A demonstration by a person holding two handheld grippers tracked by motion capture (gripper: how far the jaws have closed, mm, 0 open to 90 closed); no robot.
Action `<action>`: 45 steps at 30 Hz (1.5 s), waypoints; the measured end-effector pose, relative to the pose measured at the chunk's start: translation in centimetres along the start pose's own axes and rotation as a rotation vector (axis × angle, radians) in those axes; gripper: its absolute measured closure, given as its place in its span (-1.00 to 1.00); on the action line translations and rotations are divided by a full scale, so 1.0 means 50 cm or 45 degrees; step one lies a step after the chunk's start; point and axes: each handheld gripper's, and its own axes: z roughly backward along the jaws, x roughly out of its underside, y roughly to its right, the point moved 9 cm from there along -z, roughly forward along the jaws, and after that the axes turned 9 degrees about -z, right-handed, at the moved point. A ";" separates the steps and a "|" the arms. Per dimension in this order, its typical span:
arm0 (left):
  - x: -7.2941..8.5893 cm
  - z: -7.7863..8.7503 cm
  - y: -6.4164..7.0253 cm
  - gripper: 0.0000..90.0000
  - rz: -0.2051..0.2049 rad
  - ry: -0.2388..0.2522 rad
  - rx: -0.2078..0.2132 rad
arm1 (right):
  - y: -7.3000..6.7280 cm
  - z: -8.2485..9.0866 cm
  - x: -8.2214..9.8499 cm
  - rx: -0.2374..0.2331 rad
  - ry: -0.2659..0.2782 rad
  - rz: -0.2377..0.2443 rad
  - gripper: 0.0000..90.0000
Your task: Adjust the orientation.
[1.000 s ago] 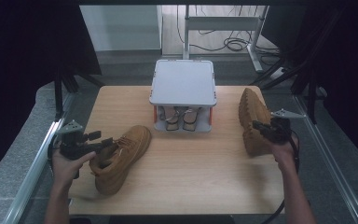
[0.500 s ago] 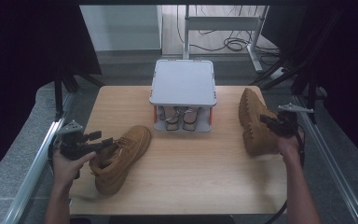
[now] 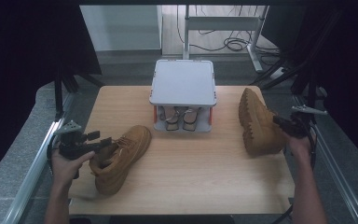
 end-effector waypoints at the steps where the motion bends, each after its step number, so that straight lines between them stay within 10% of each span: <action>1: 0.001 0.000 0.000 -0.25 0.000 -0.001 0.001 | 0.006 0.002 0.003 0.008 0.004 -0.008 1.00; 17: 0.003 0.000 -0.006 -0.25 0.011 -0.002 -0.006 | 0.109 0.034 0.048 0.124 0.015 -0.100 1.00; 45: 0.006 0.002 -0.011 -0.25 0.017 -0.002 -0.020 | 0.086 0.033 0.041 0.005 0.018 -0.075 1.00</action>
